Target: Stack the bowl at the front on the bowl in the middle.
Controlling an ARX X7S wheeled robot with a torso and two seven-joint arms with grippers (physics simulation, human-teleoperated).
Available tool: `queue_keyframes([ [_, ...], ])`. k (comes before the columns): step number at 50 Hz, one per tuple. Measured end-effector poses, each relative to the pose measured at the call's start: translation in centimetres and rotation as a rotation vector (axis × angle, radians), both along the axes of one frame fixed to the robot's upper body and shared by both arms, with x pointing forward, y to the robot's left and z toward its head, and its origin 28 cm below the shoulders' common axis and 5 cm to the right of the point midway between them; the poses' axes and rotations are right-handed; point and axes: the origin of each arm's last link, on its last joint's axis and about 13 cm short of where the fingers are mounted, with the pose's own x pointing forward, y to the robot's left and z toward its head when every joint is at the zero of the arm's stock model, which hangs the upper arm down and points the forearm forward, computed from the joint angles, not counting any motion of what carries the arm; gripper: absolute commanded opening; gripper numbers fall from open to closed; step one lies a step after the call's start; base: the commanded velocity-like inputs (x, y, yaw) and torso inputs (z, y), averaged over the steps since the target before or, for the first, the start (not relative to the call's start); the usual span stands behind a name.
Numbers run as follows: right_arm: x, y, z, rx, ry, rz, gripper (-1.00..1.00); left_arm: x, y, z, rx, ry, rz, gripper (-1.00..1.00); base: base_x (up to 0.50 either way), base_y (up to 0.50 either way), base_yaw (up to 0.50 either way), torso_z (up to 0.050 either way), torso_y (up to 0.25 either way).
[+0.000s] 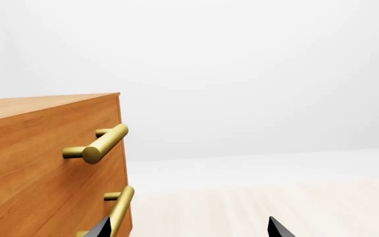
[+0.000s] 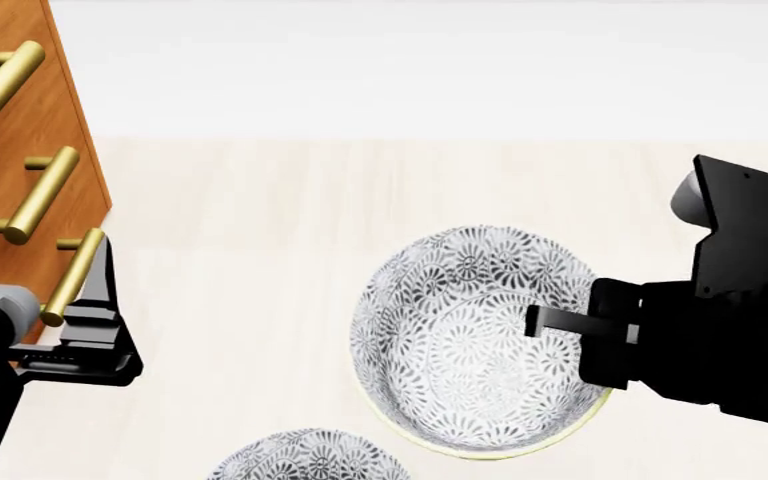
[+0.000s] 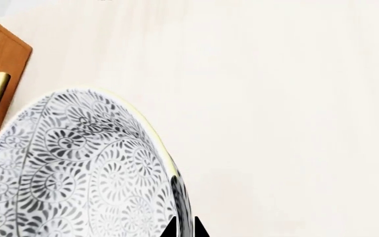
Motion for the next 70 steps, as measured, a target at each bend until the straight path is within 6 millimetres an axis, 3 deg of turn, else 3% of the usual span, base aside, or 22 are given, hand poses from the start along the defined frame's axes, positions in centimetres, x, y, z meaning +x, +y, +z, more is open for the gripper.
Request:
queue_keyframes([
  [10, -1.9, 0.9, 1.8, -0.031, -0.038, 0.084, -1.00, 0.1, 0.0, 0.1, -0.003, -0.005, 0.002, 1.00, 0.00, 0.00, 0.00, 0.000, 0.000],
  [26, -3.7, 3.0, 2.2, -0.084, -0.052, 0.227, -1.00, 0.2, -0.1, 0.3, -0.006, -0.013, 0.003, 1.00, 0.00, 0.00, 0.00, 0.000, 0.000],
  [46, -4.1, 5.8, -0.1, -0.111, -0.025, 0.386, -1.00, 0.2, -0.1, 0.4, -0.008, -0.018, 0.002, 1.00, 0.00, 0.00, 0.00, 0.000, 0.000],
  [70, -2.3, 7.6, -2.6, -0.082, 0.001, 0.446, -1.00, 0.2, -0.1, 0.1, -0.007, -0.011, 0.002, 1.00, 0.00, 0.00, 0.00, 0.000, 0.000],
])
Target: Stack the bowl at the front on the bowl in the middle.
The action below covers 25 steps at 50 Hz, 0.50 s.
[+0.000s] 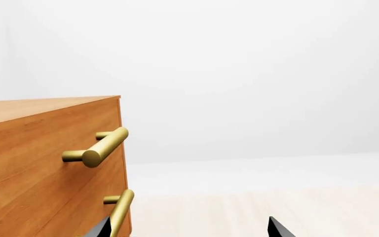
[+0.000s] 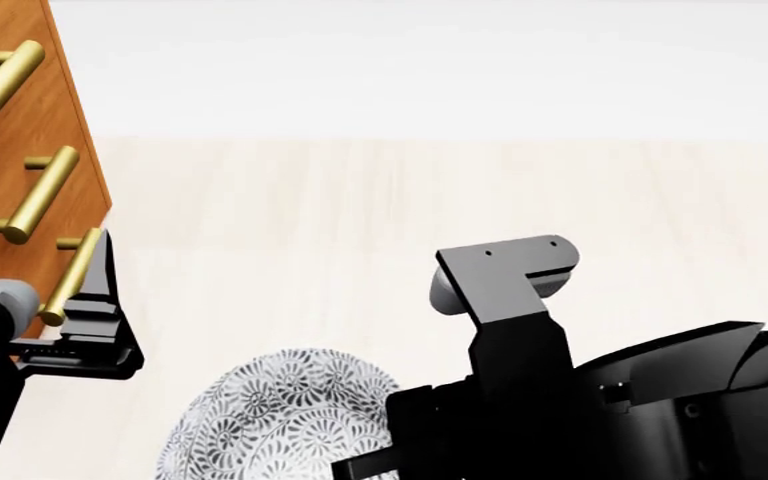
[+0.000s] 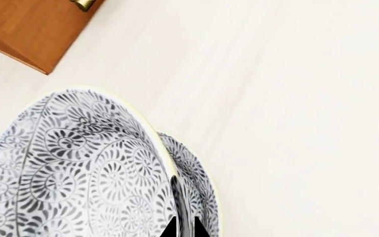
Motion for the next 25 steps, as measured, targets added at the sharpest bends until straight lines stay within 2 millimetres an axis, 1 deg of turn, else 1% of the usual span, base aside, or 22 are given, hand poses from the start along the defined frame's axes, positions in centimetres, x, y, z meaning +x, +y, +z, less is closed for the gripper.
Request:
queue_keyframes([
  [20, 1.8, 0.6, -3.1, -0.011, 0.076, 0.005, -1.00, -0.2, 0.1, -0.2, 0.001, 0.007, 0.001, 1.00, 0.00, 0.00, 0.00, 0.000, 0.000],
  [21, 1.8, 0.6, -3.2, -0.011, 0.079, 0.006, 1.00, -0.2, 0.1, -0.2, 0.001, 0.007, 0.001, 1.00, 0.00, 0.00, 0.00, 0.000, 0.000],
  [25, 2.0, 0.6, -3.5, -0.006, 0.087, 0.015, 1.00, -0.2, 0.1, -0.2, 0.001, 0.008, 0.002, 1.00, 0.00, 0.00, 0.00, 0.000, 0.000],
])
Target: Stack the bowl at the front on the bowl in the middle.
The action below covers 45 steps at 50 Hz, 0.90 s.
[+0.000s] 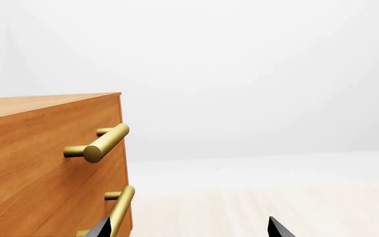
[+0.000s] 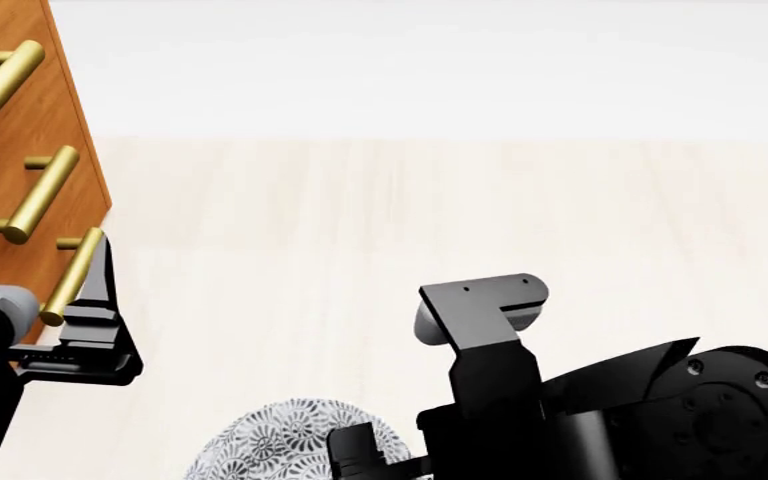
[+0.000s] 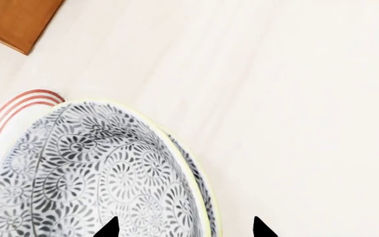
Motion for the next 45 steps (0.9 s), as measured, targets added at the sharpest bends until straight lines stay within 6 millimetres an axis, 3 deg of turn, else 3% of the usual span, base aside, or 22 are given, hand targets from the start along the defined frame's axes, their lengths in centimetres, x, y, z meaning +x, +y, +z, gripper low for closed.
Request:
queue_keyframes([
  [16, 0.2, 0.1, -0.2, 0.011, -0.039, 0.014, 1.00, 0.1, 0.0, -0.1, 0.000, 0.002, 0.000, 1.00, 0.00, 0.00, 0.00, 0.000, 0.000],
  [29, -1.2, 0.2, 2.2, 0.293, -0.504, -0.054, 1.00, 0.1, -0.1, 0.1, -0.004, -0.004, -0.003, 1.00, 0.00, 0.00, 0.00, 0.000, 0.000],
  [38, -2.0, 0.2, 0.3, 0.030, -1.036, -0.436, 1.00, 0.1, -0.1, 0.5, -0.020, -0.137, 0.043, 1.00, 0.00, 0.00, 0.00, 0.000, 0.000],
  [45, -3.7, 0.0, 0.4, -0.048, -1.367, -0.586, 1.00, -0.4, -0.1, 1.5, -0.025, -0.248, 0.078, 1.00, 0.00, 0.00, 0.00, 0.000, 0.000],
])
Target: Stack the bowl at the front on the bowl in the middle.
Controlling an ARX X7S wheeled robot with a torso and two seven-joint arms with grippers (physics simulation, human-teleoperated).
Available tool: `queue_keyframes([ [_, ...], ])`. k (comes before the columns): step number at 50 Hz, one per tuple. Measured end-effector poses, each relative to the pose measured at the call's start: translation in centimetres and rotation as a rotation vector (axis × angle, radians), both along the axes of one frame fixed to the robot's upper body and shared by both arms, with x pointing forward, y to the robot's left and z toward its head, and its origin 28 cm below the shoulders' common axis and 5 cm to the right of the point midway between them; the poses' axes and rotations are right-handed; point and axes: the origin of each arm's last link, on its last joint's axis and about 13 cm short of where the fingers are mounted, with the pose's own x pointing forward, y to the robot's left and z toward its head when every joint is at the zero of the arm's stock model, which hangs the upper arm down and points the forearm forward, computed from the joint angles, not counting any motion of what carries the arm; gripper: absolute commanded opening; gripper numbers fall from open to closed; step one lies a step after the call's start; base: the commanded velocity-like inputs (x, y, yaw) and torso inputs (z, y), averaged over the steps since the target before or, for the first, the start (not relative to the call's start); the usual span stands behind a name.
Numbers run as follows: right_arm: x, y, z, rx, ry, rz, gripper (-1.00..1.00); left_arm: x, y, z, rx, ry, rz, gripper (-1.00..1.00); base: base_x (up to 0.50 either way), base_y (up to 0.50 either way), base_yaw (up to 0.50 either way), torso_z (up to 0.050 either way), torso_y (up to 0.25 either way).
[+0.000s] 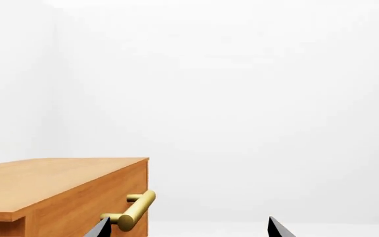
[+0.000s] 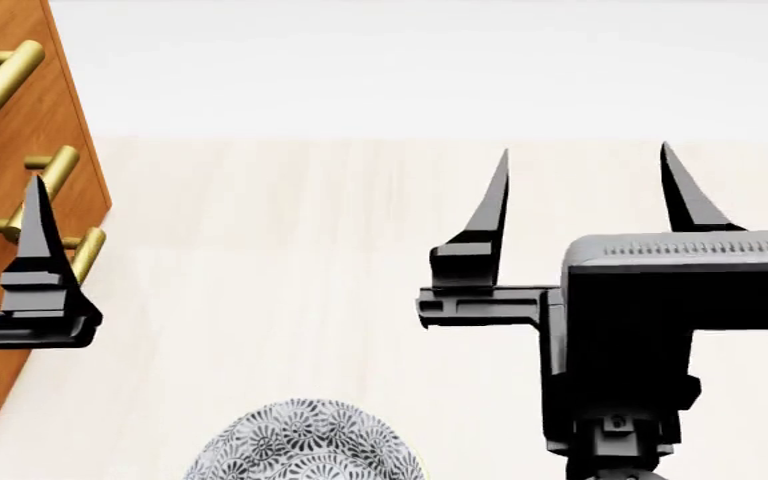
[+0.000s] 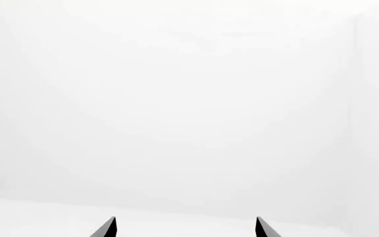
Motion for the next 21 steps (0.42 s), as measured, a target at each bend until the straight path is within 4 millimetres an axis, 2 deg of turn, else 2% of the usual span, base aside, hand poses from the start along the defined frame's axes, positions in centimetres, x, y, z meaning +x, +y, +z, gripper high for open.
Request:
queue_keyframes([
  [9, -1.8, 0.0, 0.6, -0.021, -0.220, -0.073, 1.00, -0.9, -0.1, 1.1, 0.001, -0.096, 0.015, 1.00, 0.00, 0.00, 0.00, 0.000, 0.000],
  [21, -2.7, 0.1, 0.9, -0.033, -0.324, -0.094, 1.00, -1.3, -0.3, 1.5, 0.003, -0.142, 0.014, 1.00, 0.00, 0.00, 0.00, 0.000, 0.000],
])
